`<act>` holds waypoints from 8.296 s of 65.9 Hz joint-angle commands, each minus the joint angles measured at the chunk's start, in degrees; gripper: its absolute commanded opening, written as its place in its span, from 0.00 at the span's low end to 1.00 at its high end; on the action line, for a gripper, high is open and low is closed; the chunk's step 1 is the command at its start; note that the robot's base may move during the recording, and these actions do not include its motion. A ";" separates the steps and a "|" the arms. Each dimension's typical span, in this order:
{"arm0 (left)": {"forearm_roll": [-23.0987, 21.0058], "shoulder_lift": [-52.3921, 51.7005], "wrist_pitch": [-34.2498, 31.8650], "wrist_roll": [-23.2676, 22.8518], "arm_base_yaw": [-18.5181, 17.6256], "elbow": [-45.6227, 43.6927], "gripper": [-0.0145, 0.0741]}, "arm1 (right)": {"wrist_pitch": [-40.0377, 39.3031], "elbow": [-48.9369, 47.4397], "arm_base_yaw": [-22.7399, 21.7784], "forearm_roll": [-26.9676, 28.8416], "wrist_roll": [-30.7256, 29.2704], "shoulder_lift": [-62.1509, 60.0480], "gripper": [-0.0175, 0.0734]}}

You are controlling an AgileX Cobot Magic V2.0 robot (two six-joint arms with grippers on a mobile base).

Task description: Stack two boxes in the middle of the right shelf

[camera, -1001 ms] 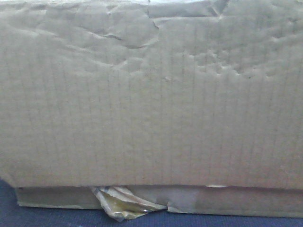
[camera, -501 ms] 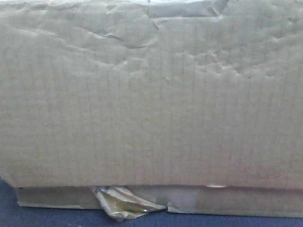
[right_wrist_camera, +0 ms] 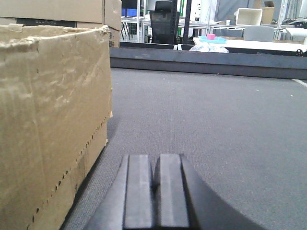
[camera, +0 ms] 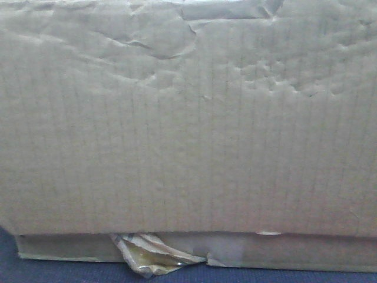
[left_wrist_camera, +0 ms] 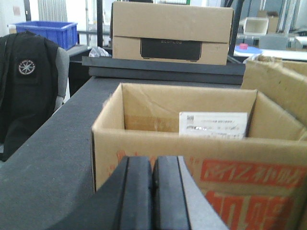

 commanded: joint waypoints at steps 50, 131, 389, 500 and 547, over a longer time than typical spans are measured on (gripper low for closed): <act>-5.52 54.15 33.33 0.04 0.28 -46.96 0.04 | -1.17 0.00 -0.24 0.26 -0.18 -0.20 0.01; -16.42 89.12 44.17 28.79 16.26 -66.04 0.47 | -1.17 0.00 -0.24 0.26 -0.18 -0.20 0.01; 14.80 89.39 55.07 -28.94 -33.01 -80.03 0.57 | -1.17 0.00 -0.24 0.26 -0.18 -0.20 0.01; 4.69 91.67 55.07 -23.92 -28.97 -75.18 0.52 | 37.72 -30.39 -0.01 2.14 11.47 14.32 0.01; 4.75 90.33 55.07 -22.42 -28.97 -75.18 0.52 | 62.17 -65.73 0.33 2.10 10.45 60.57 0.02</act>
